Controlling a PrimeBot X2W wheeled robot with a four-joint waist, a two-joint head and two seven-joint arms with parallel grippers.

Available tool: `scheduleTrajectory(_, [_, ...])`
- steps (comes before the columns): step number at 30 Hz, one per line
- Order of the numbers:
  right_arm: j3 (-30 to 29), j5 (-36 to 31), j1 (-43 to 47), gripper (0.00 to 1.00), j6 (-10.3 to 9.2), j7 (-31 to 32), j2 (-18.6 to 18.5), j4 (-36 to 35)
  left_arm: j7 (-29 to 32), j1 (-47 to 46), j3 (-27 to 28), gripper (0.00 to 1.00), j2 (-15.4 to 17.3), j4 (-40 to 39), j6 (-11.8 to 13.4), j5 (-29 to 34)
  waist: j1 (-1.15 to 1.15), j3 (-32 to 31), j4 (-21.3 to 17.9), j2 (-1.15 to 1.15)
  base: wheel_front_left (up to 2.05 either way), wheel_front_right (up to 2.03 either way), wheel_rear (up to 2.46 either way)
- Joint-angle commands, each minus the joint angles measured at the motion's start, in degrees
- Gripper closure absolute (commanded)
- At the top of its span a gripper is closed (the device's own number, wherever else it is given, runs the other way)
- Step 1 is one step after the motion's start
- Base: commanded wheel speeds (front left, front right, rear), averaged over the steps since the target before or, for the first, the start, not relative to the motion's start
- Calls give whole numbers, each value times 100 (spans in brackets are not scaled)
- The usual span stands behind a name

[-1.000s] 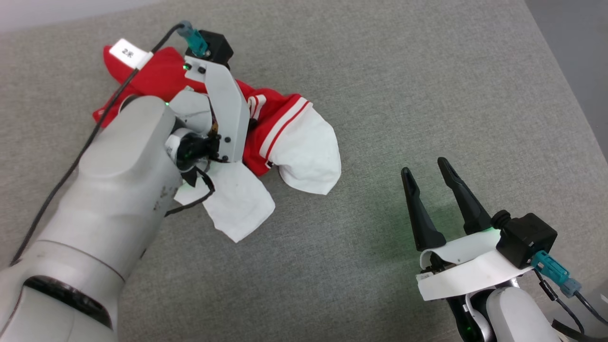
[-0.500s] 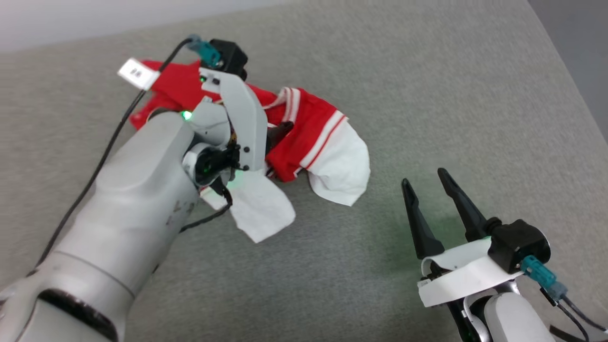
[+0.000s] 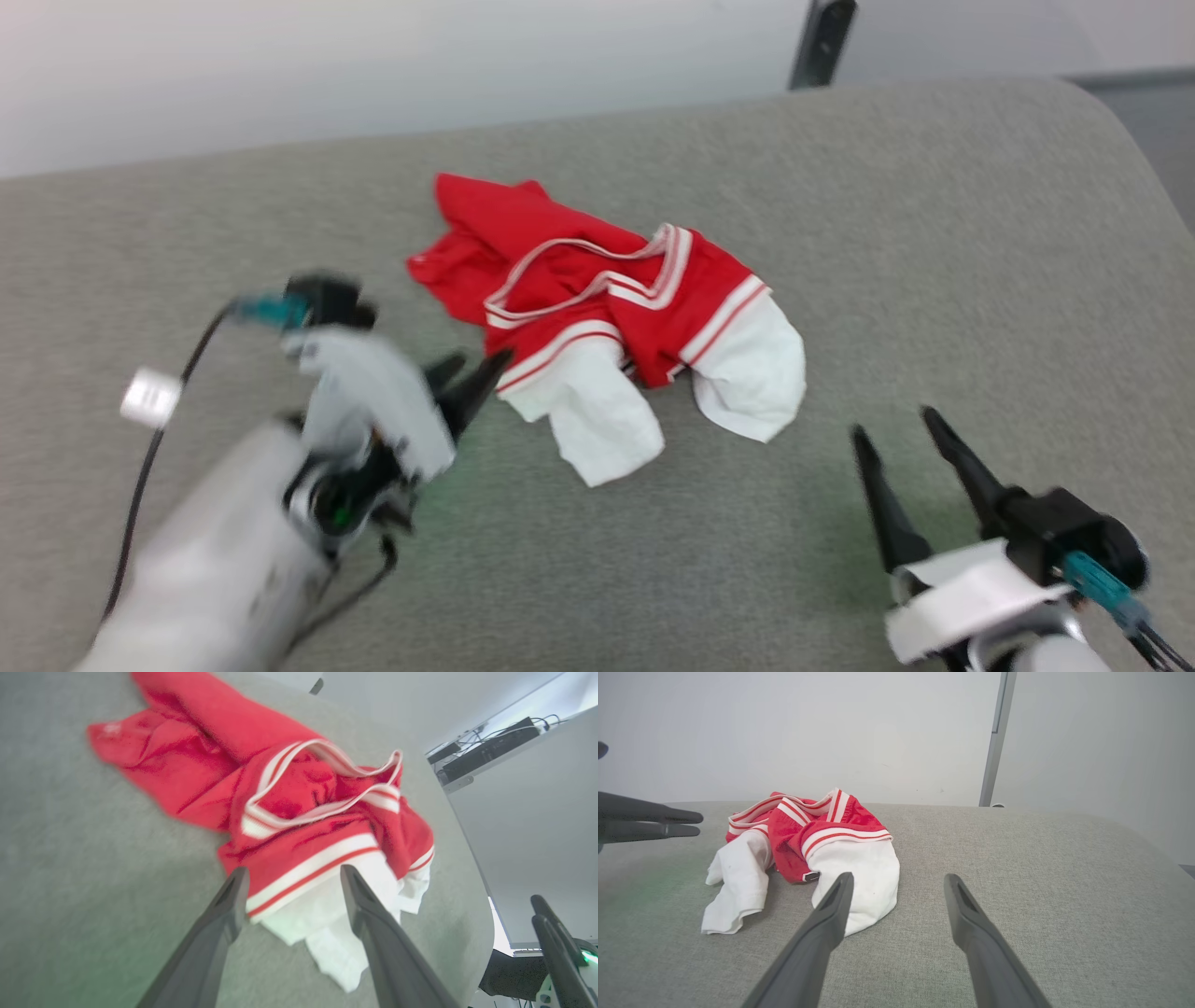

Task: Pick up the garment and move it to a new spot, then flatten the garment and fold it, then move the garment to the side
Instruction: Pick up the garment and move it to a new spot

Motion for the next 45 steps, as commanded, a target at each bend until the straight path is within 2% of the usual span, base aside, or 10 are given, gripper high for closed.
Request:
scheduleTrajectory(1, [-119, -37, 193, 0, -6, 66, -80, -74, -186, 374, 65, 0, 62, -146, 8, -133, 0, -360, 370, 0, 0, 0, 0])
scheduleTrajectory(9, [-606, -36, 872, 0, -6, 372, -237, -494, -1059, 1700, 368, 0, 461, -698, 15, -453, 0, -627, 696, 0, 0, 0, 0])
scheduleTrajectory(16, [-796, -19, 1185, 0, -6, 556, -319, -750, -1744, 2571, 539, 0, 668, -1191, 206, -480, 0, -721, 780, 0, 0, 0, 0])
scheduleTrajectory(20, [-917, 7, 1302, 0, -6, 618, -350, -854, -2201, 3137, 618, 0, 802, -1583, 419, -408, 0, -762, 799, 0, 0, 0, 0])
scheduleTrajectory(24, [-1046, 17, 1416, 0, -6, 657, -348, -929, -2535, 3584, 700, 0, 953, -1987, 621, -154, 0, -788, 827, 0, 0, 0, 0])
scheduleTrajectory(28, [-1149, 15, 1482, 0, -6, 688, -346, -990, -2705, 3859, 890, 0, 1074, -2289, 800, 645, 0, -786, 875, 0, 0, 0, 0])
scheduleTrajectory(31, [-1215, -6, 1492, 0, -6, 713, -325, -1035, -2719, 4052, 1625, 0, 861, -2517, 1026, 1529, 0, -776, 907, 0, 0, 0, 0])
scheduleTrajectory(35, [-1265, -24, 1463, 0, -6, 725, -311, -1072, -2713, 4486, 2717, 0, 394, -2931, 1062, 2775, 0, -802, 920, 0, 0, 0, 0])
scheduleTrajectory(41, [-1364, -32, 1331, 0, -6, 724, -265, -1167, -2711, 4995, 3695, 0, -272, -3539, 683, 4409, 0, -843, 887, 0, 0, 0, 0])
scheduleTrajectory(45, [-1468, 71, 1302, 0, -6, 723, -208, -1186, -2711, 5233, 4047, 0, -657, -3772, 430, 5131, 0, -867, 863, 0, 0, 0, 0])
